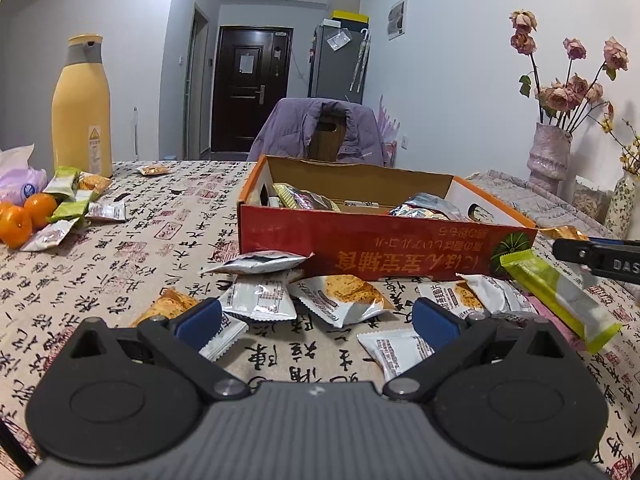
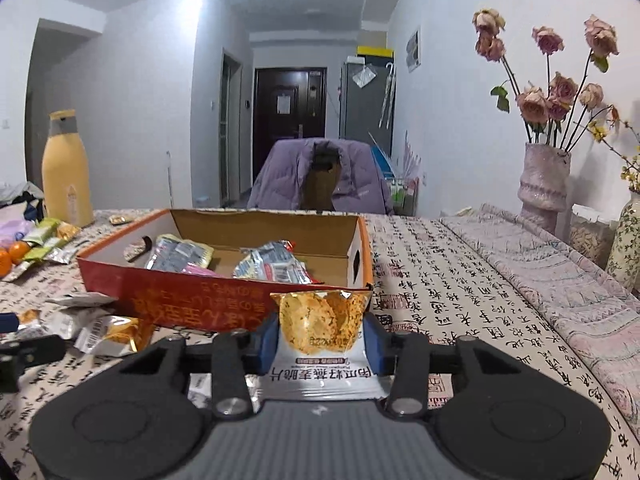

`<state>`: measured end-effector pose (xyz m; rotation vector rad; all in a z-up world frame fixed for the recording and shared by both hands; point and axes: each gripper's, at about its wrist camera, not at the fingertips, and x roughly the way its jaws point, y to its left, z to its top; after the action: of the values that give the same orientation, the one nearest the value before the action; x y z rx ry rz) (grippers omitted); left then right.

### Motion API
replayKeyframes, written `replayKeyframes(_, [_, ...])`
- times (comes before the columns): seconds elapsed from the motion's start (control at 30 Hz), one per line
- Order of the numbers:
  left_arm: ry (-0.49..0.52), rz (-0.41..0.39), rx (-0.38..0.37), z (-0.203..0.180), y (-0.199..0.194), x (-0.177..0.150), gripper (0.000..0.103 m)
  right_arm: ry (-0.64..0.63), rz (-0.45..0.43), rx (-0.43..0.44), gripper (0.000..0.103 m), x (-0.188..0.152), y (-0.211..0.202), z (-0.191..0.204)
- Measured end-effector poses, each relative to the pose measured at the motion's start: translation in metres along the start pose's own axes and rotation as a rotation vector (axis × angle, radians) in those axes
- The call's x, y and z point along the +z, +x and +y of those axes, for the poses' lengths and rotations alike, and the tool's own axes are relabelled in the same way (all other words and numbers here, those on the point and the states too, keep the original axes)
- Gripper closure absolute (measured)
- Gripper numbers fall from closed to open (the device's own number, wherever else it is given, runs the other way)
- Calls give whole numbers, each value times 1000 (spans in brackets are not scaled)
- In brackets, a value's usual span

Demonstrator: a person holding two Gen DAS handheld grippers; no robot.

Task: Organize snacks
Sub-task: 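Grasp the white cracker packet with the right tool, then grasp a white cracker packet with the left tool while the right tool holds its packet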

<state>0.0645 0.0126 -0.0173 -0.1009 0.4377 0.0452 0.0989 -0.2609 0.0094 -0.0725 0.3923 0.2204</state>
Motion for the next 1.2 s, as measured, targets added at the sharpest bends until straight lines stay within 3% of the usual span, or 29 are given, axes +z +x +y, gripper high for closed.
replayKeyframes(0.27, [21,7,56,26,-4,19,0,35,-16,8,60,-12,-24,-10])
replayKeyframes(0.5, [117,137,57,55,20,25,0,62,-6,-4,60,-22,-33,-19])
replayKeyframes(0.63, [103,227,47,72,38,20,0,72,-1,-10,60,-25,-33,-22])
replayKeyframes(0.83, [60,253,47,83,48,15,0,78,6,-6,60,-28,-32,-21])
replayKeyframes(0.93, [49,265,48,85,51,12,7,85,8,-3,60,-30,-31,-22])
replayKeyframes(1.1, [54,255,40,85,50,10,33,93,8,1,60,-29,-30,-23])
replayKeyframes(1.2, [65,242,42,83,48,9,39,95,10,1,60,-30,-30,-23])
